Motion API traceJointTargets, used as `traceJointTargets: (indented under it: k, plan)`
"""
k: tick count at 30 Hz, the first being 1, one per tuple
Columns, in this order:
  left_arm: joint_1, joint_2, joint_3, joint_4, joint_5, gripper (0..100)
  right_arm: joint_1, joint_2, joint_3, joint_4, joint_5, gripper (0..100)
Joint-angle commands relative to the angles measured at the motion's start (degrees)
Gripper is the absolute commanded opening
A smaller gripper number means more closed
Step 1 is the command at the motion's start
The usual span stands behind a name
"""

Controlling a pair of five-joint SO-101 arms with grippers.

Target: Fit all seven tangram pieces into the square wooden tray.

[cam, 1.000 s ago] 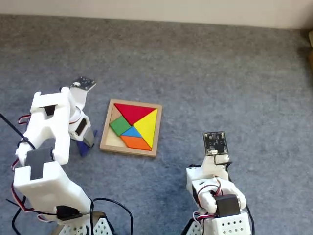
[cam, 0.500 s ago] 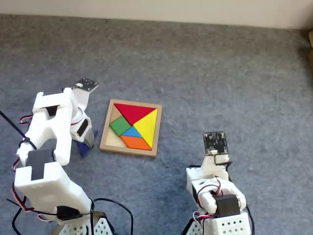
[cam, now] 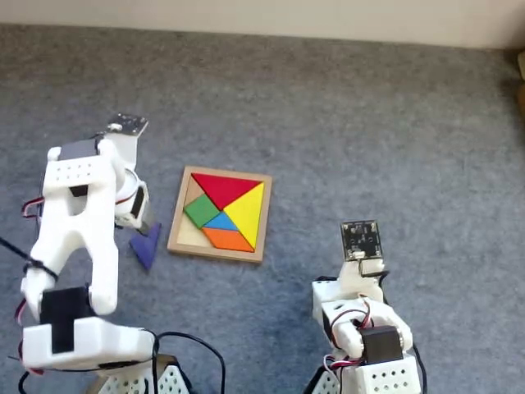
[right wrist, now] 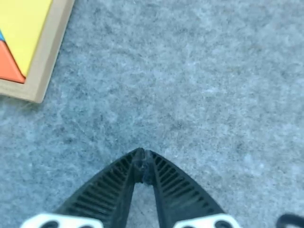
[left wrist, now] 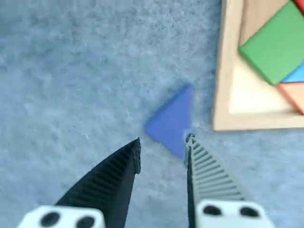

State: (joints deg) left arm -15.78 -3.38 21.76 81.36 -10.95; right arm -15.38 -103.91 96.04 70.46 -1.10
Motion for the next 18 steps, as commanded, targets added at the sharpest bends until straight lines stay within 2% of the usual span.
traceJointTargets:
  k: [1, 4, 10, 13, 15, 18]
  plan:
    - [3.91, -4.79, -0.31, 4.22, 4.48, 16, 0.57, -0.84, 8.75, -0.13, -0.53, 1.6]
    - [4.44, -5.32, -0.31, 4.92, 7.30, 16, 0.57, -0.84, 8.75, -0.13, -0.53, 1.6]
    - [3.12, -5.23, -0.04, 4.75, 7.21, 16, 0.57, -0.84, 8.75, -0.13, -0.53, 1.6]
    - [2.68, -5.23, 2.95, 4.75, 3.34, 19, 0.57, -0.84, 8.75, -0.13, -0.53, 1.6]
    - [2.51, -5.23, 5.93, 1.76, 0.26, 24, 0.57, -0.84, 8.75, -0.13, -0.53, 1.6]
    - [-0.04, -5.23, 10.86, -6.24, -0.35, 29, 0.57, -0.84, 8.75, -0.13, -0.53, 1.6]
